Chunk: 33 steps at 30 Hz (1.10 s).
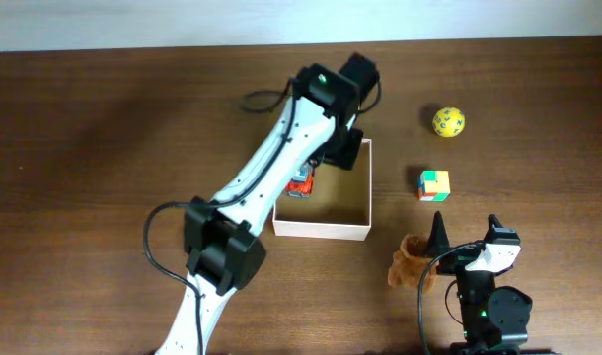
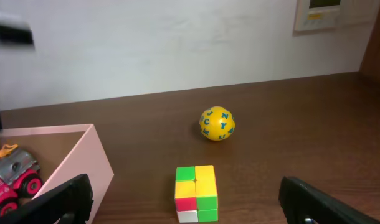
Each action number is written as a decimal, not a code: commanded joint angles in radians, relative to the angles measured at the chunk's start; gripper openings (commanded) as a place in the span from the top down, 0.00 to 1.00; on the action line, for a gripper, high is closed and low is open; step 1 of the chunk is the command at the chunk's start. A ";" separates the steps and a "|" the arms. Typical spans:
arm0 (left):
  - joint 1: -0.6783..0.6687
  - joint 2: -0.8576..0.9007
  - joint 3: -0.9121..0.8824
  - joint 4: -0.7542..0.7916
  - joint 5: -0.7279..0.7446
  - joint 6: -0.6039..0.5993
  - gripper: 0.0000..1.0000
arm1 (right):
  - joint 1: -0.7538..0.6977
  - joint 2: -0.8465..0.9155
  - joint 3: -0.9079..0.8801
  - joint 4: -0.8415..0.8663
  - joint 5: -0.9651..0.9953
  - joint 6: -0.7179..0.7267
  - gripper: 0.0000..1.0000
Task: Pack container
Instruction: 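Open the left gripper to release the truck inside the box, then raise the left gripper out of the box and move left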
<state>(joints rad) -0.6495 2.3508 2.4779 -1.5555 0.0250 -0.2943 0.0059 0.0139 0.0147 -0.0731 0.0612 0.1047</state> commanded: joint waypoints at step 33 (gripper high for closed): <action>0.272 -0.529 0.168 -0.132 -0.553 0.033 0.27 | -0.006 -0.010 -0.009 -0.001 -0.002 0.003 0.01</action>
<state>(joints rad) -0.3992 1.8149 2.6823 -1.6852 -0.3923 -0.2611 0.0059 0.0139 0.0147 -0.0731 0.0616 0.1055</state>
